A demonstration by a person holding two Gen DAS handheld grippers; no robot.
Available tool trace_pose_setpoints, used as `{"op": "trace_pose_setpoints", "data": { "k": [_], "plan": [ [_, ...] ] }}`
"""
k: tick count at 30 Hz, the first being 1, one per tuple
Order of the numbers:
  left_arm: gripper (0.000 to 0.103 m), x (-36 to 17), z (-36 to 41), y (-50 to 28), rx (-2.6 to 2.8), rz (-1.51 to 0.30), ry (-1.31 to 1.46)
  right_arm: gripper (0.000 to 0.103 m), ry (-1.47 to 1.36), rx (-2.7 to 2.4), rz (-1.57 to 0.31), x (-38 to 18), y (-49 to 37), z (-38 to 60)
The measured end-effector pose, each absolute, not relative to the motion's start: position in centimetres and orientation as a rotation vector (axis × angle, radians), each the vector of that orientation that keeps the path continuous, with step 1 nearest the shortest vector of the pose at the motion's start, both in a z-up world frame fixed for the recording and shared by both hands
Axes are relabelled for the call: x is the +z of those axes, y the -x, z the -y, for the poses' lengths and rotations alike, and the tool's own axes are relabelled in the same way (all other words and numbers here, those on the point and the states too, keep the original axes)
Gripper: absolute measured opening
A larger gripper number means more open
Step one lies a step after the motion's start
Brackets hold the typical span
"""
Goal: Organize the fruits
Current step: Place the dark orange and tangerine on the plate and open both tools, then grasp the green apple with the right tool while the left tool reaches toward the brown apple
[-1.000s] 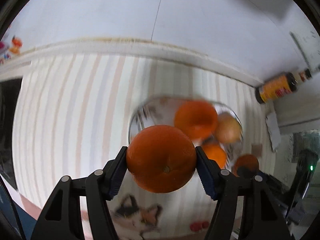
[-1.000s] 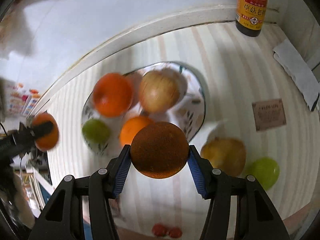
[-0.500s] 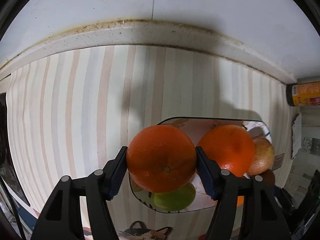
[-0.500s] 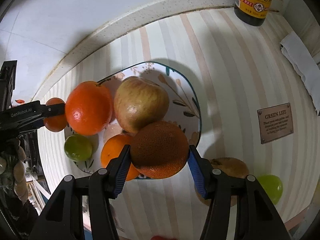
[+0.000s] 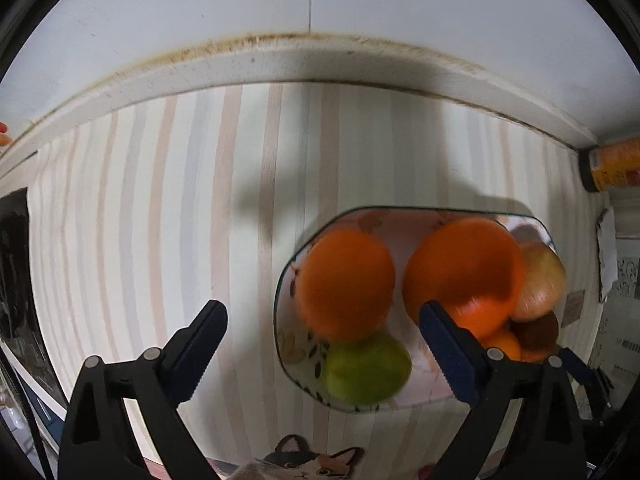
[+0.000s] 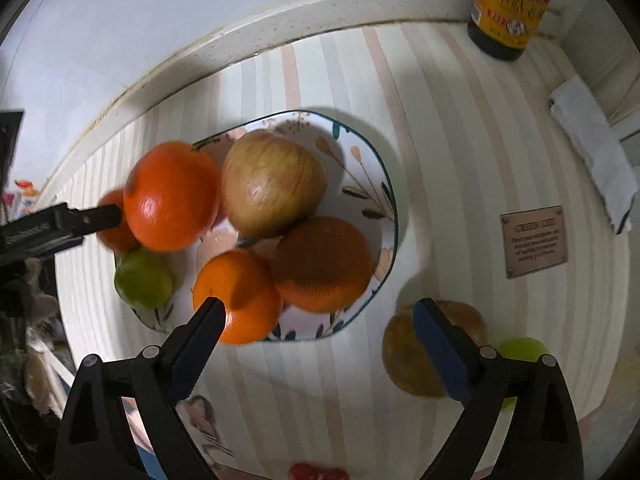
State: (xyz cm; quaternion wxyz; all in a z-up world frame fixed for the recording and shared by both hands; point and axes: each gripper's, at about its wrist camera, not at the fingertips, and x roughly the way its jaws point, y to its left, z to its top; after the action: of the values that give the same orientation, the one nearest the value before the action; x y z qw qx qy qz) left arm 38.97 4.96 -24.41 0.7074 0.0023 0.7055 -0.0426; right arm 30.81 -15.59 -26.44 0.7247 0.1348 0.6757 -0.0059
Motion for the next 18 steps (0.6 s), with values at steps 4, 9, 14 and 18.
{"op": "trace_pose_setpoints", "data": {
  "k": [4, 9, 14, 18],
  "plan": [
    [0.098, -21.8, -4.7, -35.4, -0.119, -1.486, -0.048, 0.097, -0.224, -0.021, -1.461, -24.9, -29.4, 14.3],
    [0.098, -19.0, -5.1, -30.3, -0.136, -1.416, -0.084, 0.097, -0.152, -0.018, -1.402, -22.1, -26.2, 12.9],
    [0.098, -16.1, -5.6, -25.3, -0.153, -1.338, -0.094, 0.097, -0.108, -0.014, -1.342, -19.2, -22.9, 11.9],
    [0.098, -13.7, -6.0, -22.0, -0.16, -1.282, -0.097, 0.097, -0.115, -0.013, -1.294, -16.6, -19.3, 11.4]
  ]
}}
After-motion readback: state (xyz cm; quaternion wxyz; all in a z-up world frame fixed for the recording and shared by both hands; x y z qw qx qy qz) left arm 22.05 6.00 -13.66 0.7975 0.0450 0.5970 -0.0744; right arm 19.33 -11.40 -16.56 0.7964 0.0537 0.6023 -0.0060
